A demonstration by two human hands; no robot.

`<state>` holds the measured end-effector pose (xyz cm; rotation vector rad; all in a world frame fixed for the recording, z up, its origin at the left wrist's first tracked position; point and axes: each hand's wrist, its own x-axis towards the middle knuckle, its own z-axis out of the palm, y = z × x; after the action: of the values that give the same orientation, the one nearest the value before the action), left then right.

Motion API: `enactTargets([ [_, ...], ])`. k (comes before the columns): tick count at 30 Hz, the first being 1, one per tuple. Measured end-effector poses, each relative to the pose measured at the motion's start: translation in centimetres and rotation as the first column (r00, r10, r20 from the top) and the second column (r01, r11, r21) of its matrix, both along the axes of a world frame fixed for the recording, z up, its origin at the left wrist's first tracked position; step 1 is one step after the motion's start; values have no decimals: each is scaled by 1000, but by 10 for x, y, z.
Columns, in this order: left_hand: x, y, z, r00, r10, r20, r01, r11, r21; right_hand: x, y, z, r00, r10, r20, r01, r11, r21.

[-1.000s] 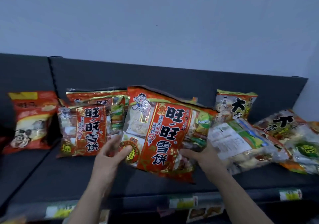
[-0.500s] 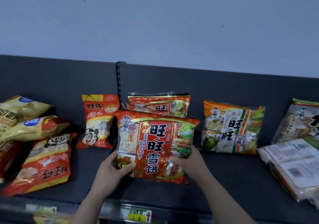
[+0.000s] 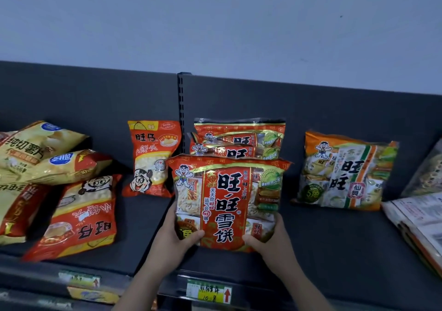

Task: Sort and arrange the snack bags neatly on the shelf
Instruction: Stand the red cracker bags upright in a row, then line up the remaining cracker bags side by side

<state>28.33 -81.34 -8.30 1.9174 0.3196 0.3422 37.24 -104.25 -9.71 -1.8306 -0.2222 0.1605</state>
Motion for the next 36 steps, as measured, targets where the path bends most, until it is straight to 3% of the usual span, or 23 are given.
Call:
enactTargets([
  [9, -4, 0, 4, 999, 29, 21, -29, 999, 24, -10, -6, 12, 1000, -14, 16, 16, 998, -68],
  [12, -5, -5, 20, 966, 183, 183, -208, 969, 130, -12, -15, 23, 996, -31, 79, 41, 991, -129],
  [14, -5, -14, 37, 900, 264, 346, -359, 901, 245, -12, -22, 32, 991, -52, 122, 73, 981, -178],
  [17, -1, -33, 59, 808, 217, 549, -453, 823, 342, -12, -35, 48, 976, -92, 196, 140, 959, -247],
  [20, 10, -56, 66, 787, 68, 614, -388, 828, 406, -12, -55, 60, 956, -140, 259, 220, 925, -309],
  [25, 29, -110, 71, 799, -147, 583, -149, 891, 429, -8, -106, 71, 942, -220, 253, 304, 881, -363],
  [28, 45, -151, 71, 814, -191, 548, -63, 909, 411, -1, -145, 74, 935, -263, 236, 339, 857, -388],
  [33, 79, -239, 66, 920, -247, 305, 151, 940, 305, 19, -229, 71, 884, -350, 311, 460, 771, -441],
  [36, 103, -296, 60, 927, -326, 188, 264, 919, 292, 37, -293, 78, 802, -444, 400, 592, 680, -432],
])
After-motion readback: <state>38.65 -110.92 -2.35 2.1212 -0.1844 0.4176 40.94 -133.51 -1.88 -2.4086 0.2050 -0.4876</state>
